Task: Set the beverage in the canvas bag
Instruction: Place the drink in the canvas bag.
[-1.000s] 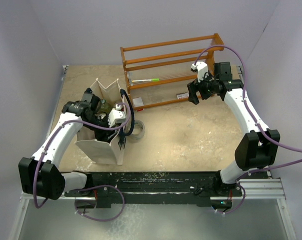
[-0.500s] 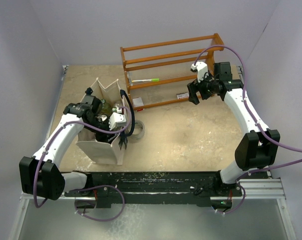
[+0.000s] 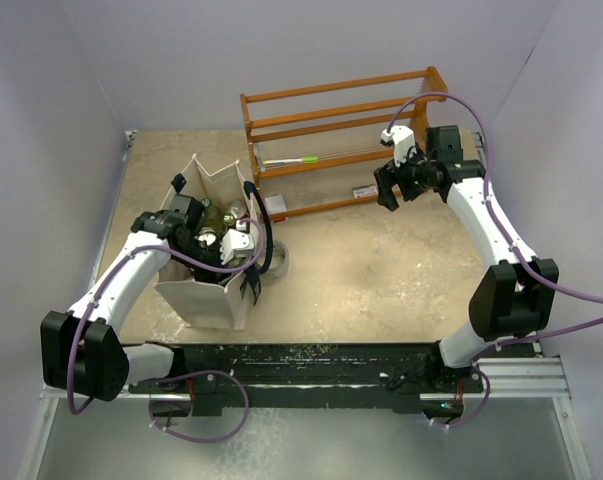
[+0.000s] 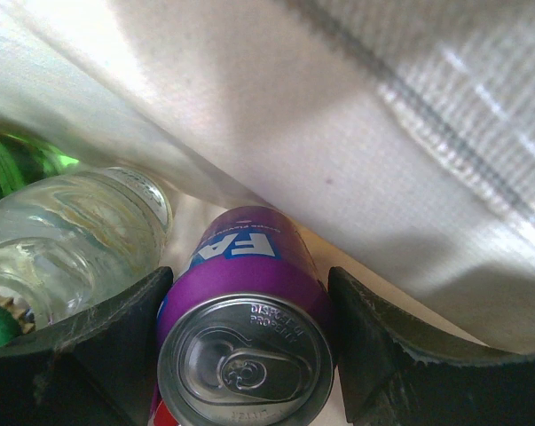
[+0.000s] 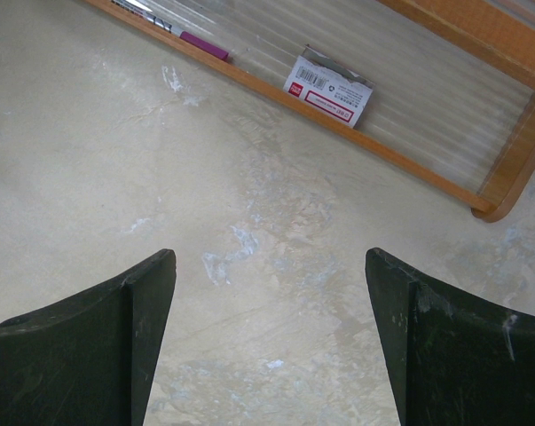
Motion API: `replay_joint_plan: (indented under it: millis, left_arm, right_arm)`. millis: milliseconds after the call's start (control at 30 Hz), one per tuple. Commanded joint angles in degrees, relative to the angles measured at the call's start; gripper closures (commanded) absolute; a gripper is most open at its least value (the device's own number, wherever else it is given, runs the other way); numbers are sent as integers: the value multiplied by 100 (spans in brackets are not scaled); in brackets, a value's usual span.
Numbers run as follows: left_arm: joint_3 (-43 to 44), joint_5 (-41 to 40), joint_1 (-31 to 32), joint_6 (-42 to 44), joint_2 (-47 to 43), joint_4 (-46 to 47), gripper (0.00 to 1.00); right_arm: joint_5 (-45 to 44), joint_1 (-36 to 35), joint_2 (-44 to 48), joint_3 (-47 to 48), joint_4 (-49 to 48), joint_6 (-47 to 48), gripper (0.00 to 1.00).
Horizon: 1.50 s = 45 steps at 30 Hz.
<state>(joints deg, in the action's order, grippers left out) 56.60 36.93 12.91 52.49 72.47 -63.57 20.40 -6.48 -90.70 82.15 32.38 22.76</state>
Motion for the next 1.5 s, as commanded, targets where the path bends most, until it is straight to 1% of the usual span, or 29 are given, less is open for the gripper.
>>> replay_joint_plan:
  millis: [0, 300, 600, 1033, 1233, 1467]
  left_arm:
    - [-127, -481, -7, -172, 6, 11, 57]
    - [-161, -564, -7, -282, 3, 29, 43]
    - [-35, -580, -16, -389, -28, -84, 27]
    - [88, -505, -59, -261, -103, -266, 14]
    - [303, -449, -84, -165, -138, -473, 9]
    - [544, -199, -176, 19, -202, -814, 1]
  right_arm:
    - [-21, -29, 9, 23, -112, 83, 11]
    - [-23, -29, -1, 25, -118, 80, 11]
    - [-1, -29, -12, 27, -113, 80, 11]
    - [15, -29, -92, 111, -105, 68, 11]
    - [51, -29, -145, 167, -105, 53, 11]
    - [54, -29, -194, 232, -87, 39, 11]
